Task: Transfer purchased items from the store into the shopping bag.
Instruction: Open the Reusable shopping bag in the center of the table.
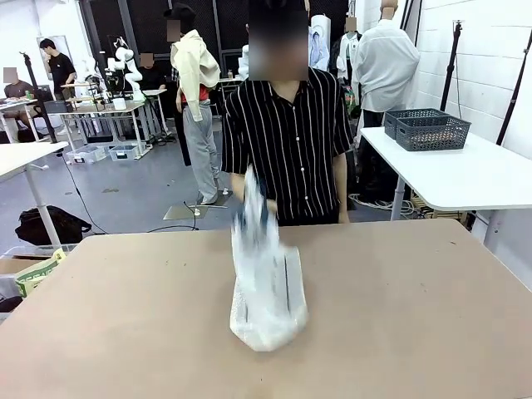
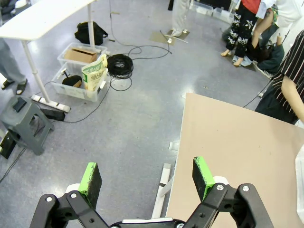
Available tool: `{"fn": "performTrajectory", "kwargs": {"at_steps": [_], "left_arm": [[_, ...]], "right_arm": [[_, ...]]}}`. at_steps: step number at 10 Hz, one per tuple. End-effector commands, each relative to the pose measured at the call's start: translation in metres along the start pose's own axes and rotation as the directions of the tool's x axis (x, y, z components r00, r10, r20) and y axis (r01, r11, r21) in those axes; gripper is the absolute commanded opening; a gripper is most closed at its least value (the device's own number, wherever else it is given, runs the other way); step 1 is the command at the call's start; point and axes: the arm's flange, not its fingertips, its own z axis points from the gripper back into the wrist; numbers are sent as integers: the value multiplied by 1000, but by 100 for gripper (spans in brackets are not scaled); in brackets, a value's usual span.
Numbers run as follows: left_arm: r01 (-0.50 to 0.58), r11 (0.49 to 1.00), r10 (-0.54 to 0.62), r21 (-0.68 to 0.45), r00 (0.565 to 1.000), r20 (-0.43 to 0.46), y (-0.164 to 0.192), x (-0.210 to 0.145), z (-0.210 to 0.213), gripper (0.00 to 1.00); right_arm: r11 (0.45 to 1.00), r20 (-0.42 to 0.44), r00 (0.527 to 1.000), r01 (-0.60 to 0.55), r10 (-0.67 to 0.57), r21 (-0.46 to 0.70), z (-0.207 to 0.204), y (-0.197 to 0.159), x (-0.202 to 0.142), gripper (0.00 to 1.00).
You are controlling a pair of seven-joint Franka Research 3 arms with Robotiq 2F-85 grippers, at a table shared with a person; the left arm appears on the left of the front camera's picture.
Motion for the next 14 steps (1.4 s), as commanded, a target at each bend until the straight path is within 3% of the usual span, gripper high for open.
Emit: {"fn": "performTrajectory", "kwargs": {"at_steps": [1, 7, 8, 9, 10, 12, 14], "left_arm": [[-16, 1000, 16, -3, 1000, -6, 1, -2, 0, 100], [0, 1000, 0, 0, 1000, 0, 0, 0, 0, 100], [130, 986, -126, -100, 991, 44, -42, 30, -17, 100], [242, 939, -230, -243, 970, 75, -99, 62, -31, 100], [288, 866, -279, -408, 957, 84, -149, 79, -41, 100], [374, 753, -383, -541, 918, 103, -226, 94, -57, 100], [383, 679, -416, -627, 904, 101, -291, 80, -62, 100]], "right_arm": [[1000, -3, 1000, 0, 0, 3, 0, -2, -2, 100], [1000, 0, 1000, 0, 0, 0, 0, 0, 0, 100], [995, 34, 999, -41, 39, 88, 14, 34, 17, 100], [976, 65, 992, -115, 105, 184, 34, 82, 30, 100], [924, 88, 976, -219, 201, 313, 56, 123, 34, 100], [796, 131, 940, -336, 314, 503, 94, 194, 30, 100], [668, 139, 884, -432, 446, 606, 118, 248, 11, 100]]}}
